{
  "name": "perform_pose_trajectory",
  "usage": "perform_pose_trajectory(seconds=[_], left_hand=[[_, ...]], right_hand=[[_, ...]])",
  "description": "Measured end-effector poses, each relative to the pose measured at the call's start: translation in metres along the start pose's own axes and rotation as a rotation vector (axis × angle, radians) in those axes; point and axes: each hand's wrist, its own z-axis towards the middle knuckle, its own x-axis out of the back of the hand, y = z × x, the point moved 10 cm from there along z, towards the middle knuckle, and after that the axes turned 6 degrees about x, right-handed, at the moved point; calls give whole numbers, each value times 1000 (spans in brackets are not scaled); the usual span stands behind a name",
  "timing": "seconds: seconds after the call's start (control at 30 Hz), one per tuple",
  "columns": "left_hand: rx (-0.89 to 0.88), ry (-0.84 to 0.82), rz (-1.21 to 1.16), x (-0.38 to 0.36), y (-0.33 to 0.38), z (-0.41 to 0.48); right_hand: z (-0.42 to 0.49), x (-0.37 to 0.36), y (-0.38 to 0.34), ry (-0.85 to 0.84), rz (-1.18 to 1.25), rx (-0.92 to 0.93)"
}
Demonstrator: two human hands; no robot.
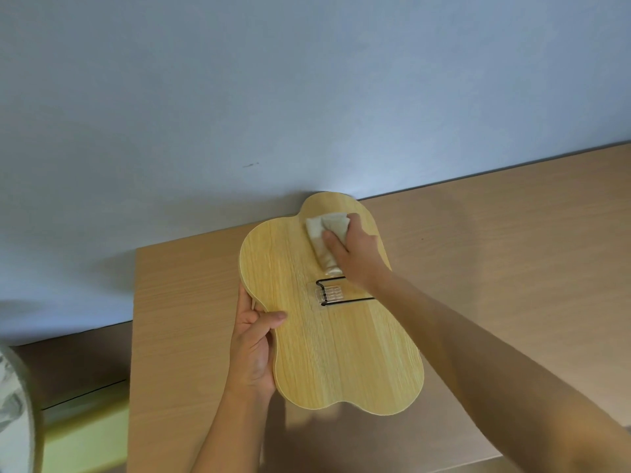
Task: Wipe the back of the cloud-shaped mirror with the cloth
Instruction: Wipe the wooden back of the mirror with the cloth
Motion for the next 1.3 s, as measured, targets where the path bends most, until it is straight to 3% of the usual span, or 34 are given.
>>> perform_pose_trajectory(seconds=[0.3,0.4,0.53,0.67,0.83,1.03,1.17,1.23,1.3], left_hand=[[7,-18,-18,-5,0,5],[15,-22,-8,-5,-4,3],[0,-2,-17,4,-2,-9],[-12,-10,-17,1,3,-4],[2,-16,-7,-5,2,-2],[4,-35,-22,-5,1,-2],[-4,-52,-32,-6,0,-2],[-4,-47,-42,-5,0,-1],[-9,-52,-43,-4,0,0]], right_hand=[[-2,70,117,209,-426,-238],[-9,87,121,294,-516,-289],[2,60,44,299,-239,-160],[13,-8,-39,80,90,29],[18,-8,-8,92,-7,15],[11,48,89,180,-300,-299],[14,77,89,266,-444,-401],[25,77,67,320,-350,-361],[40,52,33,251,-118,-229]])
